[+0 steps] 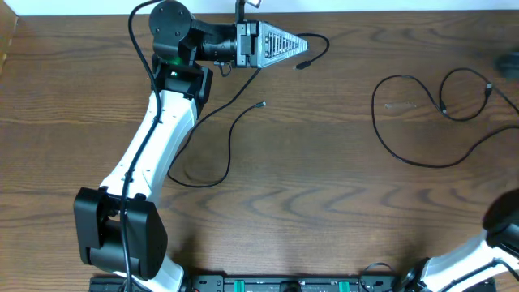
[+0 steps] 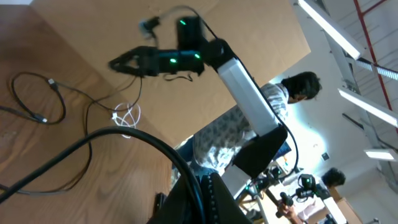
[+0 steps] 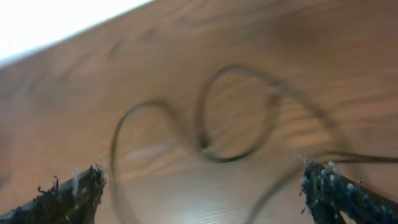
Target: Untangle cables
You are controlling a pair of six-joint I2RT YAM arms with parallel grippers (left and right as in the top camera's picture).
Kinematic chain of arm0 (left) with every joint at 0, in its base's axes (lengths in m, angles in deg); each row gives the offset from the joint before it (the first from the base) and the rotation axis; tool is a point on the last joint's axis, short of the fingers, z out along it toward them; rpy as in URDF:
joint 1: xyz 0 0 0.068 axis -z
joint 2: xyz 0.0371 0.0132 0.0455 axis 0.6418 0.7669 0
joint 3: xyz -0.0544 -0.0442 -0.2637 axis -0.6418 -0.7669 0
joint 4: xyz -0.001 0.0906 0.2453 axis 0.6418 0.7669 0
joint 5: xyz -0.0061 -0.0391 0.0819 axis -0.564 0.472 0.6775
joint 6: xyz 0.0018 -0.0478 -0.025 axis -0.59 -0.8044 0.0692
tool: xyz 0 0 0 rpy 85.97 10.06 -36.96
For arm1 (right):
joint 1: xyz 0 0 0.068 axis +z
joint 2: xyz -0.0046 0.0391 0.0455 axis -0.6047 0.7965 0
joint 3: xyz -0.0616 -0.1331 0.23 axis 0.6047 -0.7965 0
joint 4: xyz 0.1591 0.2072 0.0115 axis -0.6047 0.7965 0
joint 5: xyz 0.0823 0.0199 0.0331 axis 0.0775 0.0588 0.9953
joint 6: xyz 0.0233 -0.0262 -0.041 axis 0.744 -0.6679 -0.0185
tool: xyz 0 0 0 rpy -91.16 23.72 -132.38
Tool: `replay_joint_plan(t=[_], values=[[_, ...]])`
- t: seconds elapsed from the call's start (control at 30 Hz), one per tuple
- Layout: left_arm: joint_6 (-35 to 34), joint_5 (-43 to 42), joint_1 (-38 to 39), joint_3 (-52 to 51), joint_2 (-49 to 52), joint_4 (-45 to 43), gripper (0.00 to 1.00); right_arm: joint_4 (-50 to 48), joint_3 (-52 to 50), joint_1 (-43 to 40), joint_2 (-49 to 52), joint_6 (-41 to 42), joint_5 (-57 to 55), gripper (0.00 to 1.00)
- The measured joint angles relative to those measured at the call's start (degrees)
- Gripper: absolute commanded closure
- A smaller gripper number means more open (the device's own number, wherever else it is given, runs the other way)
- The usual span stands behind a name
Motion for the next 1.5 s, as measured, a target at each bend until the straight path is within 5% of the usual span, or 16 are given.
replay_joint_plan(t=[0.13, 0.2, 0.23, 0.27, 0.37, 0.43, 0.53, 0.7, 0.8, 0.83, 1.0, 1.1, 1.5], values=[[0.02, -1.68, 0.0, 0.0, 0.0, -0.17, 0.92, 3.54, -1.81, 12.15, 0.0, -4.0, -6.03, 0.01], [0.0, -2.27, 0.0, 0.0, 0.0, -0.17, 0.92, 4.09, -2.78, 17.05, 0.0, -4.9, -7.91, 0.12], [0.02, -2.43, 0.0, 0.0, 0.0, -0.15, 0.92, 4.46, -3.3, 19.43, 0.0, -5.42, -8.61, 0.33], [0.04, -2.49, 0.0, 0.0, 0.0, -0.15, 0.92, 4.61, -3.61, 20.72, 0.0, -5.27, -8.96, 0.4], [1.92, -2.71, -0.02, 0.0, 0.0, -0.13, 0.92, 5.31, -5.64, 25.97, 0.0, -5.49, -10.56, 0.38], [4.7, -2.86, -0.37, 0.0, 0.0, -0.15, 0.92, 6.19, -7.74, 29.4, 0.0, -5.42, -12.17, 0.51], [7.89, -2.73, -1.49, 0.0, 0.0, 1.22, 0.91, 6.19, -11.39, 32.24, -0.24, -4.9, -14.14, 0.58], [15.76, -2.49, -2.49, 0.09, -0.02, 12.2, 0.87, 4.11, -19.47, 38.12, -0.22, -3.8, -15.47, 0.59], [26.18, -1.11, -2.67, -0.31, -0.02, 27.08, 0.72, 2.49, -21.77, 40.28, -0.24, -2.75, -15.85, 0.62], [30.82, 0.46, -2.89, -0.39, 0.0, 34.07, 0.67, 2.21, -22.69, 40.98, -0.24, -2.29, -15.93, 0.7], [48.78, 6.38, -4.52, -1.6, 0.13, 55.47, 0.62, 0.22, -24.63, 42.14, -0.24, -1.25, -16.04, 0.75], [55.52, 8.02, -4.68, -1.62, 0.13, 57.33, 0.58, -2.23, -26.64, 42.42, -0.26, -0.28, -16.09, 0.85], [61.4, 10.58, -4.63, -1.62, 0.13, 57.9, 0.54, -13.55, -36.94, 42.29, -0.28, 1.42, -17.14, 0.9]])
